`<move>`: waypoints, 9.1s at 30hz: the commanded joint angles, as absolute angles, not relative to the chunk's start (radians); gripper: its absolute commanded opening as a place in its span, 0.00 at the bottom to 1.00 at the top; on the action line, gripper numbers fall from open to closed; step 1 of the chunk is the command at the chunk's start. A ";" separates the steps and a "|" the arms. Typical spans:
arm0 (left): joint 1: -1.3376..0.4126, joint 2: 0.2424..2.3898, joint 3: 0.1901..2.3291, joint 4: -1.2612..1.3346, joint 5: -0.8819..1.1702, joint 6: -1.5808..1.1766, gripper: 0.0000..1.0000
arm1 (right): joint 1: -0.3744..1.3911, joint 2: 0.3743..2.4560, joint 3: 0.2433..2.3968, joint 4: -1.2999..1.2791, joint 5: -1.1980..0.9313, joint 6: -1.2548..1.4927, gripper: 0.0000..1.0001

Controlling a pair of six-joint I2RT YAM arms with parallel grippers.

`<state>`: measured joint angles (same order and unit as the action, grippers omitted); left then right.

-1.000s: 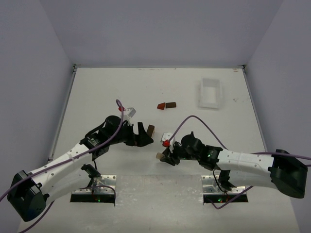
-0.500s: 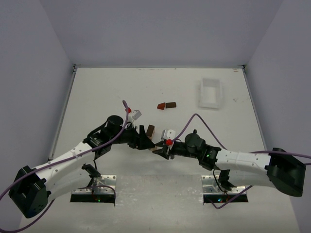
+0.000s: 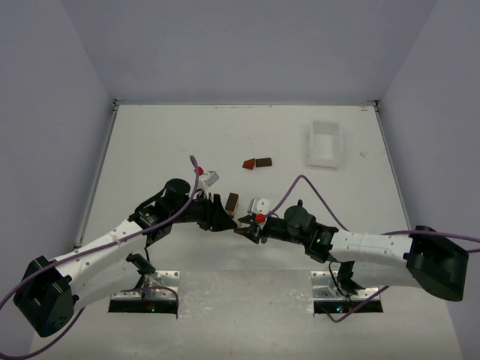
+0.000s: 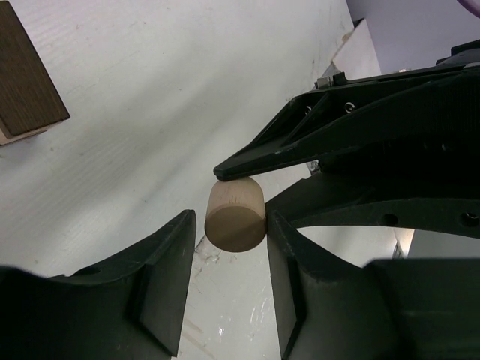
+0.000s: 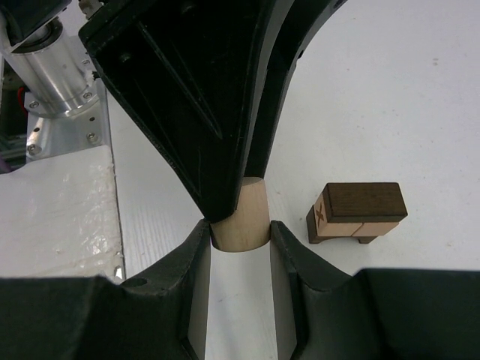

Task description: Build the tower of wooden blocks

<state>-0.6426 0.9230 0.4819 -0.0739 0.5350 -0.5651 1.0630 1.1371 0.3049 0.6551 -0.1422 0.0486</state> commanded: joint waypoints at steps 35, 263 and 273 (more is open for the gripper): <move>-0.652 1.001 0.775 -0.431 0.118 -0.619 0.00 | 1.068 1.042 0.309 0.396 0.529 0.191 0.99; -0.793 1.480 1.322 -0.772 -0.245 -0.491 1.00 | 0.752 0.887 0.241 0.163 0.558 0.221 0.99; -0.785 1.354 1.288 -0.815 -0.382 -0.699 1.00 | 0.737 0.977 0.338 0.173 0.519 0.245 0.99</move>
